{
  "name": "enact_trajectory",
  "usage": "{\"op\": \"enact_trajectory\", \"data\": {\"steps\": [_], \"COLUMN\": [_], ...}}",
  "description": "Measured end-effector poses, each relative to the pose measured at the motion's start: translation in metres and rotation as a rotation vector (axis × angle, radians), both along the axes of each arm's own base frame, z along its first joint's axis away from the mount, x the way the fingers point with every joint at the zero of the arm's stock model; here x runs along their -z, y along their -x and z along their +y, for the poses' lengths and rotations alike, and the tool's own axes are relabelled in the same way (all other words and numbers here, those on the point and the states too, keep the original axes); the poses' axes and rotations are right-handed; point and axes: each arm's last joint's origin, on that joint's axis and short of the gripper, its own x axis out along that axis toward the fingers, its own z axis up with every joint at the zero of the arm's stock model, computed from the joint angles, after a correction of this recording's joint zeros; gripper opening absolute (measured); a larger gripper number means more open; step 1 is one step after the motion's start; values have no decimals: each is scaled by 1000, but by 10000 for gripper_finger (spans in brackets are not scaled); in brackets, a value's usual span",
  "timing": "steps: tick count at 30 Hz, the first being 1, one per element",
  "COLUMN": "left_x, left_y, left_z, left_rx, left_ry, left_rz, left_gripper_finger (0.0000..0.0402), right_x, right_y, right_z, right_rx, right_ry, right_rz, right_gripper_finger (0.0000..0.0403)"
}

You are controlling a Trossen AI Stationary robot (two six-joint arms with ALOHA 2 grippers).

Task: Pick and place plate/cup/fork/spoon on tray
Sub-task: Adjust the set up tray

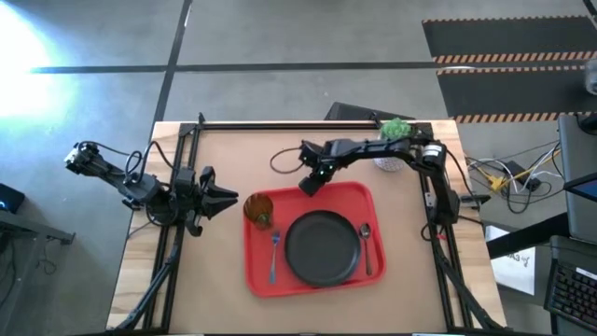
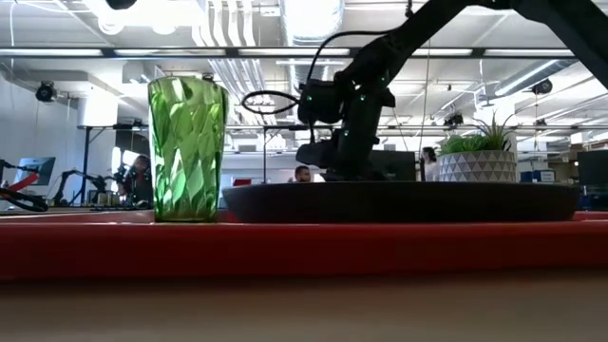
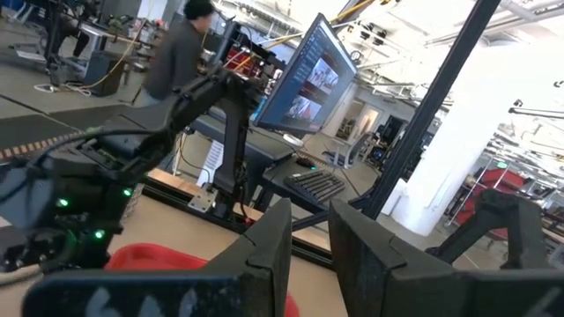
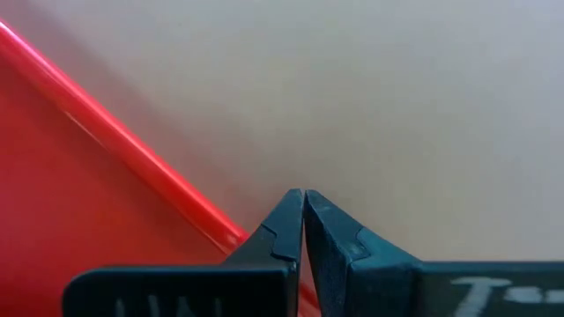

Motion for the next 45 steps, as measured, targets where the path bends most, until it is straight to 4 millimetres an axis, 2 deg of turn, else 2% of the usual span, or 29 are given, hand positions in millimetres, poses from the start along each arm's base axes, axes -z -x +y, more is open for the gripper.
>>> {"op": "enact_trajectory", "data": {"steps": [9, 14, 17, 21, 26, 31, 37, 45], "left_x": [0, 0, 0, 1, 2, 3, 4, 4], "left_y": [-1, -1, -1, -2, -3, -6, -7, -7], "left_z": [-1, -2, -2, -2, -3, -4, -5, -5], "left_rx": [26, 47, 50, 50, 48, 48, 48, 48], "left_ry": [-4, -7, -7, -8, -13, -16, -17, -16], "left_rz": [1, 0, 0, 3, 12, 18, 23, 21], "left_gripper_finger": [60, 60, 60, 60, 60, 60, 60, 60], "right_x": [0, -3, -14, -38, -59, -57, -45, -39], "right_y": [-8, -8, -5, -2, -1, -6, -13, -25], "right_z": [28, 27, 24, 25, 32, 48, 60, 73], "right_rx": [19, 34, 43, 44, 0, -42, -61, -71], "right_ry": [19, 102, 127, 176, 80, 63, 55, 31], "right_rz": [13, 25, 3, -58, -160, -166, -154, -224], "right_gripper_finger": [9, 9, 9, 9, 9, 9, 9, 9]}}
